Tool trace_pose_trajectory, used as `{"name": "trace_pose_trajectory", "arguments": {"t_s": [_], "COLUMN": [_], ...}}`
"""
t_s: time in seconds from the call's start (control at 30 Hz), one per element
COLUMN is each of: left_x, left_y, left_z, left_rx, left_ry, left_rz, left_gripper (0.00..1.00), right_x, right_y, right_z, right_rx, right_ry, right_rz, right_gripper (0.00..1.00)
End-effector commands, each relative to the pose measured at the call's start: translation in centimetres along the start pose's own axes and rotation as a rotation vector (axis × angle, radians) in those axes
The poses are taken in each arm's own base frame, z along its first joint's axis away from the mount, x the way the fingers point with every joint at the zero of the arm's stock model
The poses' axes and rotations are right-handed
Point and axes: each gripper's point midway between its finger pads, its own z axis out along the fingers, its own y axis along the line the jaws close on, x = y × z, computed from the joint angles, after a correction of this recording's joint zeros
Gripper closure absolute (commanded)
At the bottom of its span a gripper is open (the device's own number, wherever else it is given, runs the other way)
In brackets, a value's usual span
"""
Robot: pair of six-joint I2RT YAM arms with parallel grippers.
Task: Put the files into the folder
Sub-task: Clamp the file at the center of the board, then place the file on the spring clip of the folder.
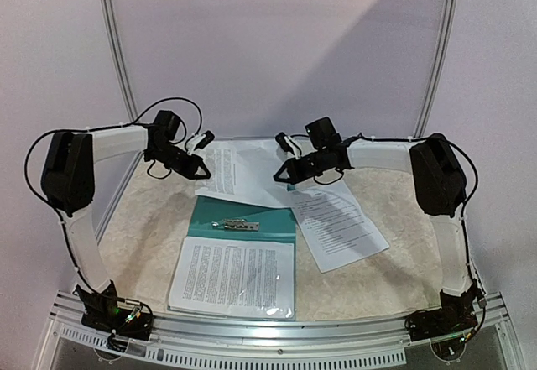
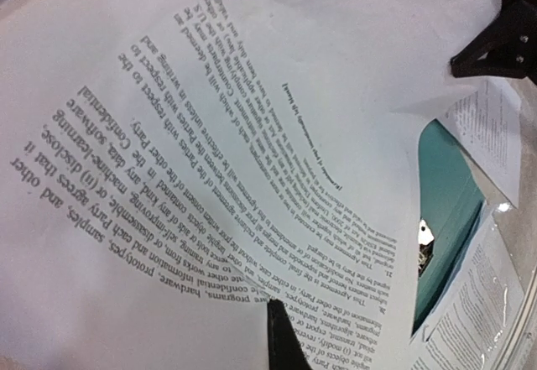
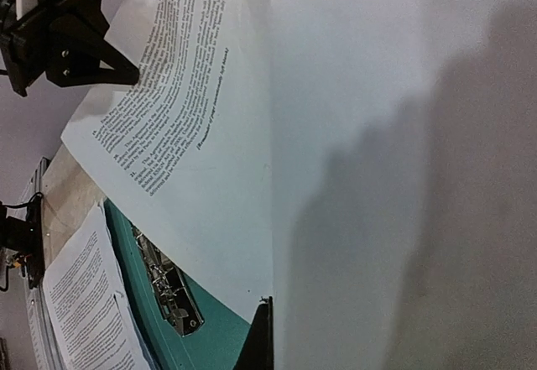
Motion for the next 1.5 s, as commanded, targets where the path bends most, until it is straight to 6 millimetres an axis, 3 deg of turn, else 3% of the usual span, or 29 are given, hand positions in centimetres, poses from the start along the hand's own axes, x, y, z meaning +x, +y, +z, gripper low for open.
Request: {"name": "trace_pose_trajectory", "arguments": {"t_s": [0.0, 0.13, 0.2, 0.27, 0.43, 0.53, 0.6, 0.7, 0.77, 0.8, 1.0, 1.17, 1.33, 1.47], "left_x": [0.9, 1.6, 2.3, 3.1, 5.1, 5.4, 5.6, 5.8, 5.5, 5.4, 4.6, 5.6, 4.5, 5.3], "left_y": [1.4, 2.1, 2.6, 2.8, 3.1, 3.0, 2.5, 2.4, 2.5, 2.5, 2.3, 1.8, 1.7, 1.8], "left_z": [1.7, 2.6, 3.3, 3.6, 3.8, 3.5, 3.5, 3.5, 3.4, 3.3, 2.3, 2.2, 1.4, 1.9], "left_rx": [0.005, 0.019, 0.01, 0.019, -0.005, -0.011, 0.008, 0.011, 0.007, 0.007, -0.001, 0.006, -0.011, -0.006], "left_ry": [0.021, 0.075, 0.122, 0.174, 0.236, 0.241, 0.244, 0.244, 0.241, 0.238, 0.218, 0.235, 0.191, 0.219], "left_rz": [0.005, -0.037, -0.054, -0.087, -0.133, -0.148, -0.162, -0.169, -0.169, -0.167, -0.148, -0.143, -0.116, -0.111], "left_gripper": [1.0, 0.99, 0.92, 0.91, 0.9, 0.81, 0.8, 0.88, 0.99, 1.0, 1.0, 1.0, 1.0, 1.0], "right_x": [1.2, 2.2, 2.7, 3.2, 3.6, 4.0, 4.3, 4.3, 3.8, 3.5, 1.9, 2.5, 2.4, 2.5], "right_y": [-1.5, -2.0, -2.3, -2.5, -2.6, -2.7, -3.0, -3.6, -3.8, -3.7, -2.6, -1.9, -1.5, -1.6], "right_z": [0.5, 1.6, 2.0, 2.2, 2.4, 2.6, 2.6, 2.3, 2.0, 1.9, 0.4, -0.2, -0.3, -0.3], "right_rx": [-0.059, -0.092, -0.092, -0.096, -0.098, -0.094, -0.085, -0.062, -0.062, -0.065, -0.071, -0.09, -0.094, -0.093], "right_ry": [0.04, 0.066, 0.08, 0.091, 0.1, 0.11, 0.116, 0.112, 0.095, 0.087, 0.046, 0.02, 0.008, -0.01], "right_rz": [0.11, 0.169, 0.188, 0.198, 0.225, 0.24, 0.244, 0.253, 0.271, 0.276, 0.263, 0.274, 0.282, 0.276], "right_gripper": [1.0, 0.95, 0.92, 0.9, 0.88, 0.86, 0.89, 0.98, 1.0, 1.0, 1.0, 1.0, 1.0, 1.0]}}
